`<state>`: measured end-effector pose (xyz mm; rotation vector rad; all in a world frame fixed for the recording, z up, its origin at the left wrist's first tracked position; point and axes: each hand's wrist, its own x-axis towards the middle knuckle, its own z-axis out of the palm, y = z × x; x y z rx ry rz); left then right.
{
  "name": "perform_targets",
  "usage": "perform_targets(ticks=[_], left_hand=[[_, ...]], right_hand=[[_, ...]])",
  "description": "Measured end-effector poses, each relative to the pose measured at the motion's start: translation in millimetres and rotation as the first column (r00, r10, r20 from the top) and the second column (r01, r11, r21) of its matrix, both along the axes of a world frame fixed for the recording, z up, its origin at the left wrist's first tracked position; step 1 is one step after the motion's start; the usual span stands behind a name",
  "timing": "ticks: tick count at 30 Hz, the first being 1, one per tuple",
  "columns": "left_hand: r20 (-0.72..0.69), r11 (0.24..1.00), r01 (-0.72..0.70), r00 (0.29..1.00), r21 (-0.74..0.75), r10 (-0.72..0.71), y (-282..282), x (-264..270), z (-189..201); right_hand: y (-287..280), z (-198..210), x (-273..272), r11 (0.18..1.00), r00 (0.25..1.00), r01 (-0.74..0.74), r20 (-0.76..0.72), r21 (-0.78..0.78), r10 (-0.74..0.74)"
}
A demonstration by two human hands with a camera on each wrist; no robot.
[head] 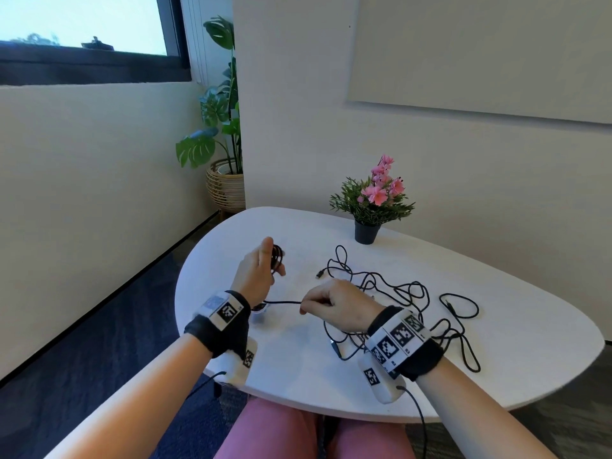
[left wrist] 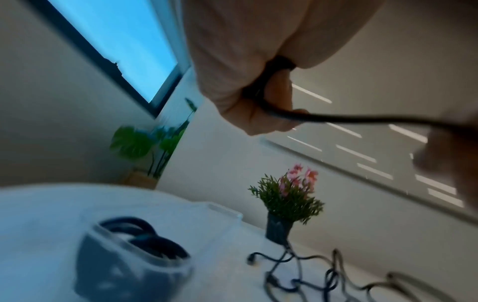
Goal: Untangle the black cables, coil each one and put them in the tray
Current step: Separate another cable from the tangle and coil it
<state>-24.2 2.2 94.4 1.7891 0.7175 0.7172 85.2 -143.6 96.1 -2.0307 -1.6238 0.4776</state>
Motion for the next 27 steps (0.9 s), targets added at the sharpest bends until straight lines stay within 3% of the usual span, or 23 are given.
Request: perform_targets(ticks=[4, 6, 10, 12, 14, 16, 18, 20, 23, 27], left_hand=[[-0.335, 0.941, 0.181, 0.939, 0.288, -0.078, -2.8, -0.4, -6.9], [-0.448, 0.896, 0.282, 0.888, 0.344, -0.108, -7.9, 0.4, -5.7], [-0.313, 0.931, 0.361, 0.893, 0.063, -0.325, -19.0, -5.2, -3.7], [-0.235, 0.907, 0.418, 0.878, -0.051, -0.418, -19.9, -9.1, -3.6], [-0.249, 0.876, 0.481, 0.845, -0.029, -0.472, -19.5, -11.2, -5.1], [-0.384, 0.838, 0.539, 0.794, 0.083, -0.472, -18.4, -12.1, -6.5], [-0.426, 0.816, 0.57, 0.766, 0.101, -0.482, -16.6, -12.8, -7.7], [-0.323, 0.816, 0.578, 0.778, 0.031, -0.539, -14.9, -14.0, -6.3], [-0.011, 0.823, 0.548, 0.832, -0.15, -0.555, -13.1, -13.2, -2.8], [0.298, 0.833, 0.433, 0.892, -0.345, -0.34, -10.7, -11.4, -2.0]], right_hand=[[2.9, 15.0, 7.6, 0.997, 0.997, -0.007, 0.074, 0.081, 0.0], [5.2, 21.7, 9.9, 0.989, 0.991, 0.025, 0.127, 0.144, -0.044], [10.2, 27.9, 19.7, 0.969, 0.978, 0.102, 0.157, 0.227, -0.14], [13.4, 25.7, 26.6, 0.959, 0.987, 0.126, 0.065, 0.254, -0.147], [14.6, 23.1, 31.1, 0.947, 0.99, 0.139, -0.051, 0.289, -0.13], [14.3, 21.6, 34.7, 0.936, 0.983, 0.165, -0.129, 0.312, -0.13], [13.4, 18.6, 38.5, 0.931, 0.974, 0.191, -0.177, 0.312, -0.141], [13.5, 13.8, 39.8, 0.932, 0.956, 0.218, -0.254, 0.289, -0.145], [16.2, 6.0, 40.4, 0.924, 0.912, 0.242, -0.393, 0.295, -0.114], [13.1, -2.8, 41.3, 0.912, 0.767, 0.352, -0.623, 0.21, -0.153]])
